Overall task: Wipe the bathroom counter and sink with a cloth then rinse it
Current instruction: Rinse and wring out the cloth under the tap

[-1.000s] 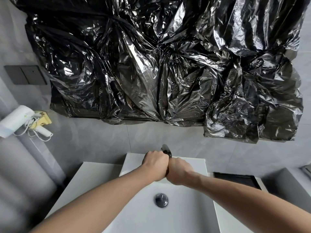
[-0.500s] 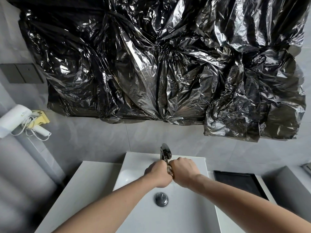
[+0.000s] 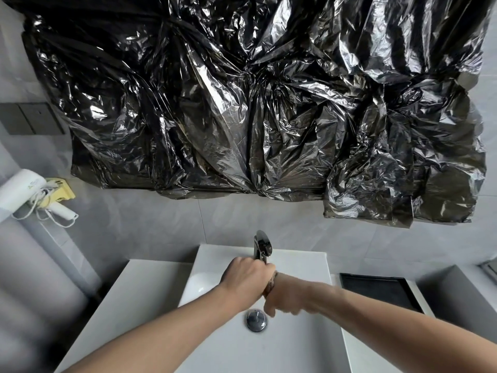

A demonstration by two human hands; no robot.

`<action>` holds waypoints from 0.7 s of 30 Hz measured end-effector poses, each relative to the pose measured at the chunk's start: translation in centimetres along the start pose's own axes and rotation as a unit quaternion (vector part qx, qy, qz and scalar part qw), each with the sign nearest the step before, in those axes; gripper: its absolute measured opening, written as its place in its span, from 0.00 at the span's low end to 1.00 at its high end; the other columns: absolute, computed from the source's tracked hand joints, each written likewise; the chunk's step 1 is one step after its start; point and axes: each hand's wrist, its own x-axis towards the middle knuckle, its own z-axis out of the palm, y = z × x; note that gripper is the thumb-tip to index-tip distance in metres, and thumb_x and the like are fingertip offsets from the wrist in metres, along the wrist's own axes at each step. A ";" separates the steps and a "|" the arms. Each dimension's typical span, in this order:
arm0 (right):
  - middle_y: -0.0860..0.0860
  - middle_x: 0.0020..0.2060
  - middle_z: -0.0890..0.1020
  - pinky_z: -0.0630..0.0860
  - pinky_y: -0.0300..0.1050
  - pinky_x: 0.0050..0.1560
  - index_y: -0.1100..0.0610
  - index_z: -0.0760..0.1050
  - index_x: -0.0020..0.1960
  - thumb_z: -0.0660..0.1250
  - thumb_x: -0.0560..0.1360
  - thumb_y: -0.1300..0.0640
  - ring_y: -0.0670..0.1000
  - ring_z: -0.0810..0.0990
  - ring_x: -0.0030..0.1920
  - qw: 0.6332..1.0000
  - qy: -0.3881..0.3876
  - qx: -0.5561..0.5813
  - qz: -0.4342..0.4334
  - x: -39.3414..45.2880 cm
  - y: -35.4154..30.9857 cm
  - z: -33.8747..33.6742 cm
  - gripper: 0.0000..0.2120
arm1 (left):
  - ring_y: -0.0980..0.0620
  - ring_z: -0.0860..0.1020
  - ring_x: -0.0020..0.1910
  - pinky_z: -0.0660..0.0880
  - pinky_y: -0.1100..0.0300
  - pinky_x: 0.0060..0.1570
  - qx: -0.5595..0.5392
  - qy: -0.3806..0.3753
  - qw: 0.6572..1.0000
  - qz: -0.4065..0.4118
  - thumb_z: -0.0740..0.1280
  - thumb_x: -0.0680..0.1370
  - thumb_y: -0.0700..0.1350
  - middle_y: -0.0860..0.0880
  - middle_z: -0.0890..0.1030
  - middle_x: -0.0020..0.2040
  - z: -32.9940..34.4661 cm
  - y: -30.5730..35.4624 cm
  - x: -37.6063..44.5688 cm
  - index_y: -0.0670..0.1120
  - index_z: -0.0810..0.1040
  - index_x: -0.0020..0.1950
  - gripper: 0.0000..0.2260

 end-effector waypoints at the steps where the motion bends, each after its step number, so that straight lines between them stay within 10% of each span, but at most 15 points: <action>1: 0.48 0.27 0.72 0.64 0.41 0.28 0.54 0.66 0.35 0.65 0.74 0.61 0.53 0.71 0.31 0.996 0.051 -0.075 -0.009 0.3 -0.2 0.4 0.11 | 0.40 0.81 0.50 0.66 0.53 0.40 0.015 -0.034 0.999 -0.015 0.65 0.75 0.37 0.46 0.83 0.52 -0.3 0.3 0.4 0.48 0.77 0.55 0.11; 8: 0.55 0.52 0.84 0.70 0.46 0.43 0.54 0.78 0.55 0.62 0.74 0.62 0.59 0.78 0.44 0.946 0.223 -0.232 -0.038 1.4 1.4 1.7 0.12 | 0.41 0.82 0.53 0.71 0.55 0.44 -0.085 -0.132 0.975 -0.160 0.66 0.73 0.37 0.44 0.83 0.54 2.1 2.4 1.6 0.46 0.80 0.53 0.10; 21: 0.56 0.50 0.85 0.67 0.49 0.43 0.51 0.78 0.53 0.59 0.74 0.65 0.63 0.82 0.50 0.921 0.211 -0.310 -0.107 2.1 3.9 4.4 0.14 | 0.43 0.79 0.44 0.70 0.59 0.37 -0.278 -0.228 0.902 -0.240 0.63 0.70 0.43 0.50 0.77 0.42 5.7 3.9 -0.4 0.49 0.73 0.43 0.03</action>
